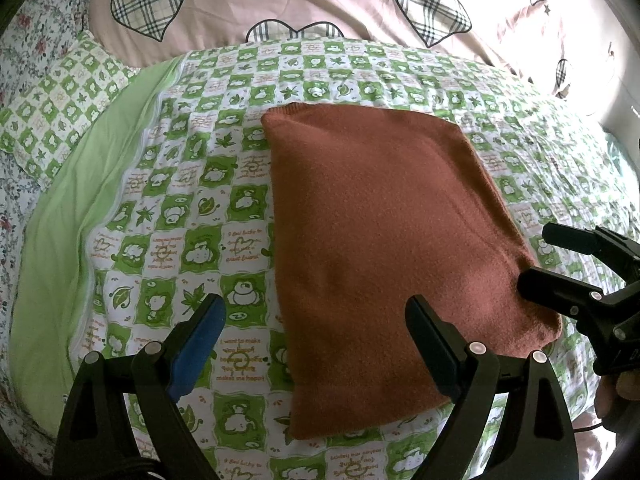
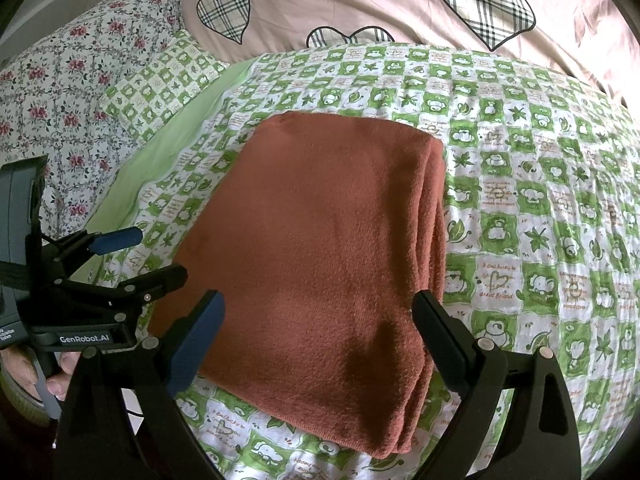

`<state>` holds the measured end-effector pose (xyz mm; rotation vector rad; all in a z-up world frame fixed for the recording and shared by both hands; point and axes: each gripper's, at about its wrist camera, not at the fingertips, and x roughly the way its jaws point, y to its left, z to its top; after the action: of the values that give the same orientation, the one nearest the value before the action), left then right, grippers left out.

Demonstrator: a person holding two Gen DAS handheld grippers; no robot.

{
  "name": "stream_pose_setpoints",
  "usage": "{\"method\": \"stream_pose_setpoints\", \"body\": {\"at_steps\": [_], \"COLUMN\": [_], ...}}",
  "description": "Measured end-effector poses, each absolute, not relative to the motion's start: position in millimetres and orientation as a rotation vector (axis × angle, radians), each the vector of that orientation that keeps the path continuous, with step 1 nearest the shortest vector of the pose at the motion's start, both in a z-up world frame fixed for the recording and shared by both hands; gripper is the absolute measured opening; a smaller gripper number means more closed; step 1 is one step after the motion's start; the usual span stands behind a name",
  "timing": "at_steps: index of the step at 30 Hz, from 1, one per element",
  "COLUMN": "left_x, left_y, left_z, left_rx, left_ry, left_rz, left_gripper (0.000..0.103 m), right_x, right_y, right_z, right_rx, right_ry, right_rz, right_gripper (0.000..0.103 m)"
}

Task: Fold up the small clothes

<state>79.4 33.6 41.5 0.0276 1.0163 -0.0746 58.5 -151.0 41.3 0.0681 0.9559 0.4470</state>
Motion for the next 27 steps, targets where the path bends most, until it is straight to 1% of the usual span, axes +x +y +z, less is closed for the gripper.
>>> {"method": "stream_pose_setpoints", "body": {"at_steps": [27], "left_x": [80.5], "left_y": [30.3], "left_z": [42.5], "left_rx": [0.027], "left_ry": [1.014], "left_rz": [-0.084], "left_gripper": [0.092], "right_x": [56.4], "right_y": [-152.0], "right_z": [44.2], "right_rx": [0.083], "right_ry": [0.951], "right_rz": [0.439], "right_gripper": [0.095]}}
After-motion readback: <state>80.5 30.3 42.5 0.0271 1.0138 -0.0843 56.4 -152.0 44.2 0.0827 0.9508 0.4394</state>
